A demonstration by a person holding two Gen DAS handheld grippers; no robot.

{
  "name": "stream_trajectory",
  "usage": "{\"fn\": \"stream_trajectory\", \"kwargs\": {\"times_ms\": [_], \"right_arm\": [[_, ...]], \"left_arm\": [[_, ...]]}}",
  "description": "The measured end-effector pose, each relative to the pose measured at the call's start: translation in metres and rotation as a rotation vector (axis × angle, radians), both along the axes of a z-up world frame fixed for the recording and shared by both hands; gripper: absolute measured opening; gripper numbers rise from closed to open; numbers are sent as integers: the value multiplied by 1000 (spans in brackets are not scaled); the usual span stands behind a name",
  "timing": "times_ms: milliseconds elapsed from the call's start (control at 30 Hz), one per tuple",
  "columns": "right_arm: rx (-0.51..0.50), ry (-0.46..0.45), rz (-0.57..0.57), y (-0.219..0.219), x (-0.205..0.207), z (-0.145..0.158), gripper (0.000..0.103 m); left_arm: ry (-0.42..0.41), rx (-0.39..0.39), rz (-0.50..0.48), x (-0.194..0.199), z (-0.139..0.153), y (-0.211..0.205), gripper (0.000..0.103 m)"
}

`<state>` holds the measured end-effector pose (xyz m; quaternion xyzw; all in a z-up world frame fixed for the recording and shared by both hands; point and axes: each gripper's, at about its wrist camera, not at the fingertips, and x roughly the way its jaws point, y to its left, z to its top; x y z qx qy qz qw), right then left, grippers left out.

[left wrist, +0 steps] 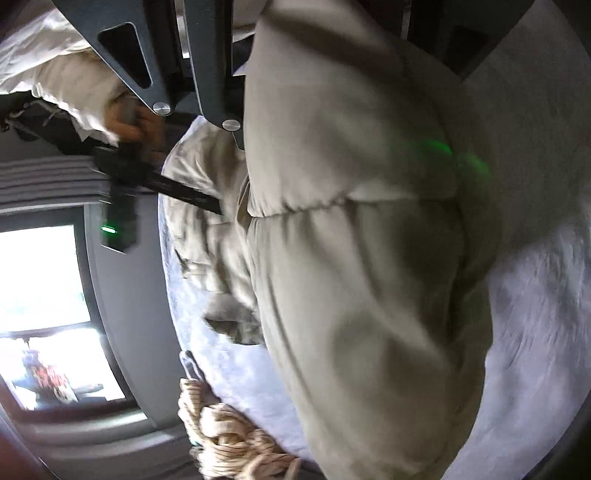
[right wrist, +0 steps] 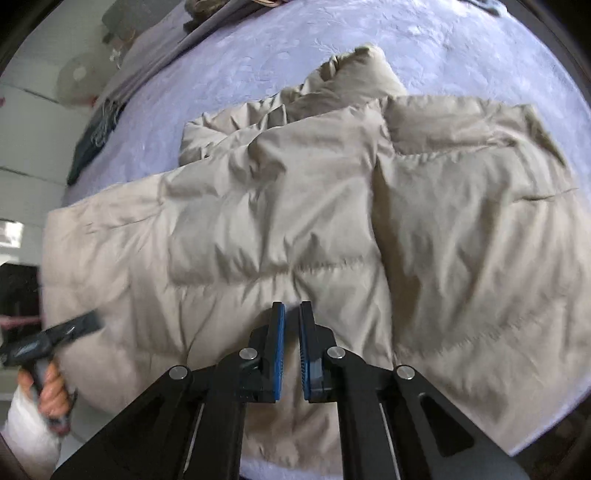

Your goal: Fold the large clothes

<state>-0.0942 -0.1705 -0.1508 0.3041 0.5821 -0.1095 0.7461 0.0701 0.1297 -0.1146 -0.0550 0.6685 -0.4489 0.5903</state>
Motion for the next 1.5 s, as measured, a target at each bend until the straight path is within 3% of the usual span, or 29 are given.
{"fn": "stream_trajectory", "kwargs": {"times_ms": [233,467,567,633,733,900,1000,1033,1100,1133,1167,1233,1333,1500], "right_arm": [[104,-46,-59,-24,5,-41,1],[213,-93,-68,-39,3,-65,0],[311,-99,-87,-51,-2,-66,0],[352,-112,-109,-62,-16,-56,0],[361,-148,-161,-85,-53,-34,3],[331,-186,-272,-107,-121,-9,3],[317,-200,-357,-112,-160,3,4],[308,-203,-374,-112,-170,7,5],[272,-199,-392,-106,-191,22,25],[264,-204,-390,-104,-197,27,55],[270,-232,-380,-98,-207,37,77],[333,-326,-321,-83,-219,57,78],[374,-397,-231,-74,-219,80,80],[295,-356,-118,-50,-168,90,80]], "left_arm": [[-64,35,-65,-43,59,-82,24],[-139,135,-164,-96,72,-190,25],[-167,144,-216,-110,71,-225,43],[-142,117,-241,-114,69,-244,59],[-32,54,-278,-119,59,-266,77],[81,-14,-360,-133,32,-299,78],[57,-8,-401,-141,17,-328,78],[23,9,-408,-145,12,-333,78],[-38,37,-419,-155,9,-344,78],[-67,48,-425,-159,8,-350,78],[-90,55,-431,-164,11,-348,78],[-125,62,-443,-175,14,-353,78],[-154,71,-456,-191,18,-368,78],[-195,86,-448,-181,8,-360,78]]}}
